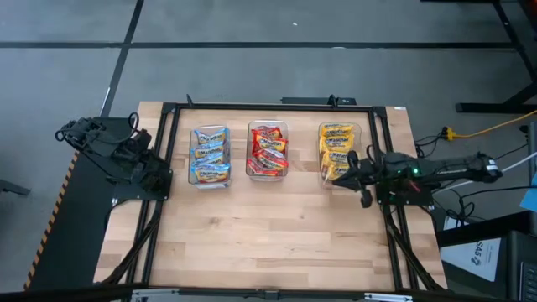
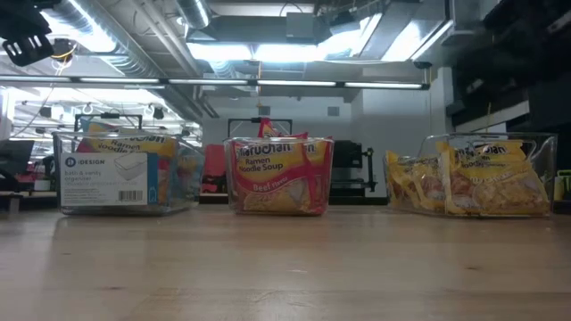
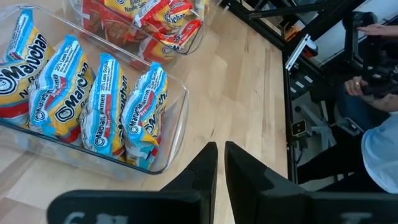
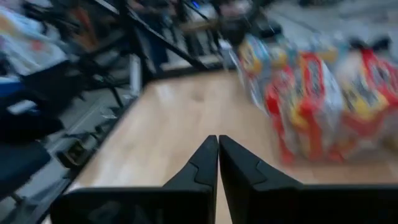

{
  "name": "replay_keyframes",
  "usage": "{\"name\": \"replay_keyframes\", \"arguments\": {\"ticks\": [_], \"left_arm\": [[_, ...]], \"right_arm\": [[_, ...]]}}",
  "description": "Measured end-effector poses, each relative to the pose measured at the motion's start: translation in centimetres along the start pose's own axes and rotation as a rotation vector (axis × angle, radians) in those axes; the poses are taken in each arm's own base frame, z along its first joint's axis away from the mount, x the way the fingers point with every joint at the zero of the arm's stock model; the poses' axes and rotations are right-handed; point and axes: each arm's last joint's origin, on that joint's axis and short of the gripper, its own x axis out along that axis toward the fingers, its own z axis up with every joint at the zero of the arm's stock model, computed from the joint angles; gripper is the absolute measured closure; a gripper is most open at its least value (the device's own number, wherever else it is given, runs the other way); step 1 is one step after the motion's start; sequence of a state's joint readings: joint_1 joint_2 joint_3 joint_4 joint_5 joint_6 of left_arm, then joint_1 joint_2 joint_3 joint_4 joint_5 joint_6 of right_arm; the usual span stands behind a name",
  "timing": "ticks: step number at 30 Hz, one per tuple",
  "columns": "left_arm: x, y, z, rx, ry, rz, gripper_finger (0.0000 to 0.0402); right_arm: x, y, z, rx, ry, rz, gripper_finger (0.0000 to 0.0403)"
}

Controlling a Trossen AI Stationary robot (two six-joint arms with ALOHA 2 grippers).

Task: Sort Maruchan noodles
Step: Return to home position

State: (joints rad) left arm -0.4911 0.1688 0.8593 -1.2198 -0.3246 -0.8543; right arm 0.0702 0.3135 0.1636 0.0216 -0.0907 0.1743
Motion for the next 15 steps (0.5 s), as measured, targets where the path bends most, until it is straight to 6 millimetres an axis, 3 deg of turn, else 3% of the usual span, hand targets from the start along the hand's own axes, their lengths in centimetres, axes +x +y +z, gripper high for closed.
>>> {"name": "replay_keyframes", "arguments": {"ticks": [7, 15], "left_arm": [[0.0, 0.0, 0.0, 0.0, 0.0, 0.0, 0.0376], [0.0, 0.0, 0.0, 0.0, 0.0, 0.0, 0.0376]], "right_arm": [[-0.8, -0.1, -1.0, -0.049, -0.114, 0.034, 0.0384], [-0.9, -0.8, -3.1, -0.001, -0.118, -0.05, 0.0384]]}}
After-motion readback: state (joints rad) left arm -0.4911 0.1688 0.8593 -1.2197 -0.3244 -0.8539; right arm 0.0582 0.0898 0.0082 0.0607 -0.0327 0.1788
